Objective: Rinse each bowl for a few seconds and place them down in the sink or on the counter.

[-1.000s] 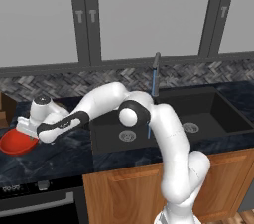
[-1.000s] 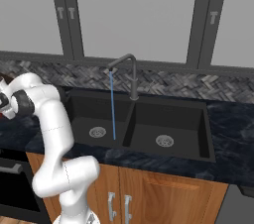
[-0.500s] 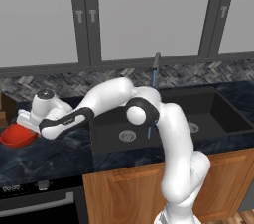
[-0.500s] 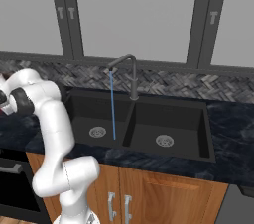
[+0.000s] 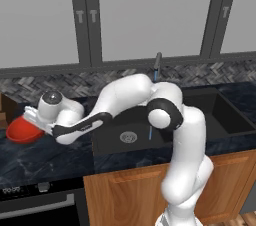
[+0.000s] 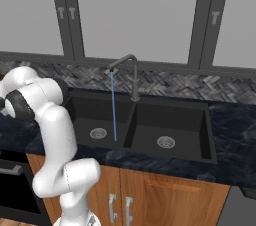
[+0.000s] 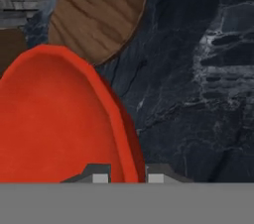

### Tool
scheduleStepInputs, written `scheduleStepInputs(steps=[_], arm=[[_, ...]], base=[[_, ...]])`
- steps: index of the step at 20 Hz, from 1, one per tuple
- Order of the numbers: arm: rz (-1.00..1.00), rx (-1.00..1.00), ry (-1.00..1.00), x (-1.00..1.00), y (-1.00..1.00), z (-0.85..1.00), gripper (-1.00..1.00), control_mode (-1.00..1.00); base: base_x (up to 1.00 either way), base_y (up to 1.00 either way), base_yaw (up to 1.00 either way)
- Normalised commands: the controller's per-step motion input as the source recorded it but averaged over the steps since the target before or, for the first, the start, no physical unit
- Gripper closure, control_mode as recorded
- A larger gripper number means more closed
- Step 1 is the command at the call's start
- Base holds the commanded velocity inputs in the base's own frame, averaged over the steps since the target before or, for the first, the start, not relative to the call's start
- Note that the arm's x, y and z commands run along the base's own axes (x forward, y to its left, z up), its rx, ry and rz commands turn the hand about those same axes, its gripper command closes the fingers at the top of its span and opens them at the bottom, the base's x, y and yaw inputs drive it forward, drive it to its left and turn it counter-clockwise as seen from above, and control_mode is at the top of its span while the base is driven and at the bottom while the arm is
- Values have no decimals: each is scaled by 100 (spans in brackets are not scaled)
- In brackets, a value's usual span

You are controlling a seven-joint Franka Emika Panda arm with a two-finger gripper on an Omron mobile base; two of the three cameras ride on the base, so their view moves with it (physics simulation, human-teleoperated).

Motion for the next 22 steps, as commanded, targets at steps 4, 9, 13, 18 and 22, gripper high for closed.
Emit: scheduleStepInputs(steps=[4, 9, 13, 18, 22], arm=[[-18, 0, -8, -45, -33, 33, 100, -100], [-23, 1, 0, -18, -43, 30, 100, -100], [-24, 5, 4, -4, -47, 33, 100, -100], [-19, 5, 4, -6, -42, 26, 100, -100], [-19, -2, -4, -14, -37, 9, 100, -100]], base=[[0, 0, 0], [0, 0, 0], [0, 0, 0], [0, 0, 0], [0, 0, 0]])
